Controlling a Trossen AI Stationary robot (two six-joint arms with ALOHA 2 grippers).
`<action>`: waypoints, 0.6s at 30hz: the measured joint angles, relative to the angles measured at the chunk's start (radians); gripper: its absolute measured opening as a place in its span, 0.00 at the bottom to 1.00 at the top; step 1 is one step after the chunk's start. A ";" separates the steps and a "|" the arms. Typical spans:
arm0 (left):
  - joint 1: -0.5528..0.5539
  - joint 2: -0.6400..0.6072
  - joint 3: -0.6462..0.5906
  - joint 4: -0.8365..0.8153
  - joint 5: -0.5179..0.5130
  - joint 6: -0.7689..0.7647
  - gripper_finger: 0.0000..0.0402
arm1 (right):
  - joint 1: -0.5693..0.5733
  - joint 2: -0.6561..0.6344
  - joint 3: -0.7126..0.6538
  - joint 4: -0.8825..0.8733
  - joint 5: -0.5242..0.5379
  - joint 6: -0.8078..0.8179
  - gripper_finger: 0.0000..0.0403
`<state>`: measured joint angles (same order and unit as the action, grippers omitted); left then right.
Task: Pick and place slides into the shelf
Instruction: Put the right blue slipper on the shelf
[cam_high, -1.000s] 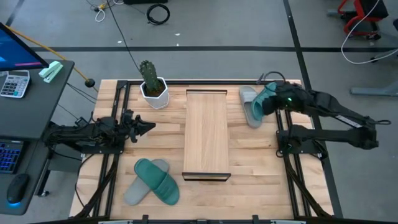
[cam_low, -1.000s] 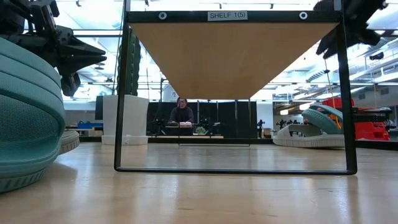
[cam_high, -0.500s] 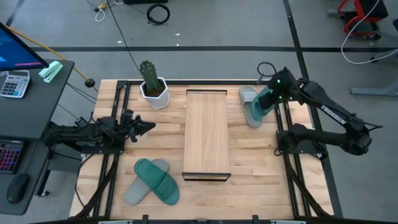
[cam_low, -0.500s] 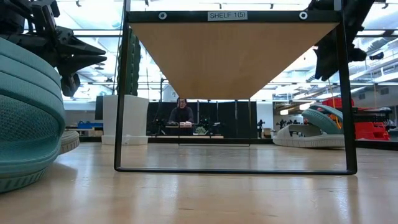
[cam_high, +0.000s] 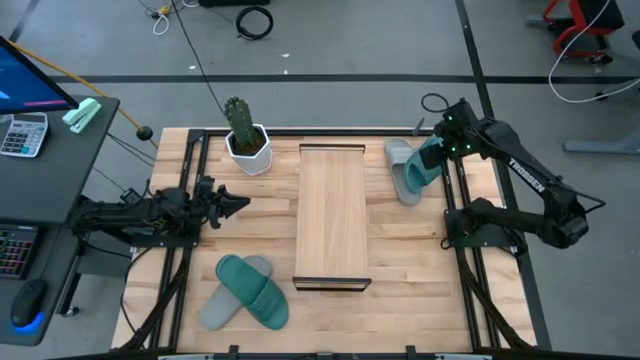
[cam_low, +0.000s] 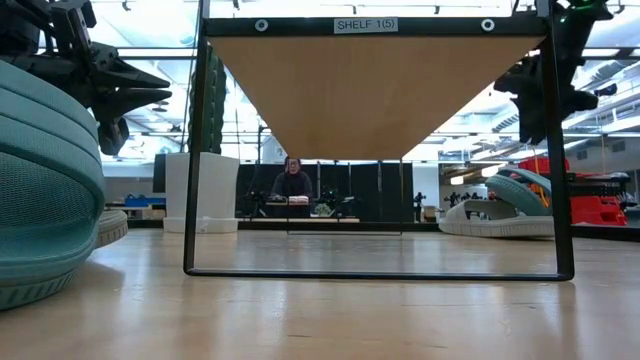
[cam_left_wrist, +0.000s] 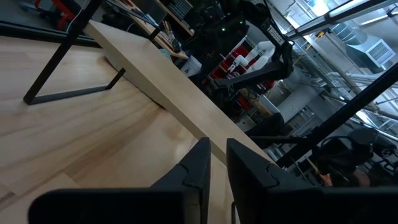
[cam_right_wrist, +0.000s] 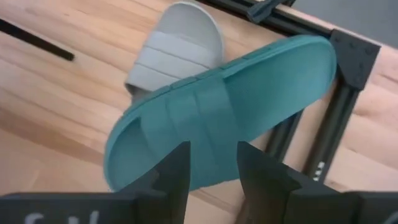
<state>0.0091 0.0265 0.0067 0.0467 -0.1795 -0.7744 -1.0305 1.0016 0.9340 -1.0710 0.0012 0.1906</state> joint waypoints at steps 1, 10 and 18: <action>0.000 0.001 0.000 0.000 0.000 0.000 0.15 | -0.006 0.006 0.000 0.001 0.006 0.018 0.35; 0.000 0.007 0.000 0.000 -0.002 -0.001 0.14 | 0.003 0.019 0.000 0.001 0.077 0.122 0.49; 0.000 0.007 0.000 0.000 -0.003 -0.001 0.15 | 0.068 0.019 -0.040 0.006 0.090 0.216 0.70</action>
<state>0.0090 0.0338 0.0067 0.0463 -0.1825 -0.7750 -0.9627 1.0206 0.8936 -1.0652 0.0916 0.4067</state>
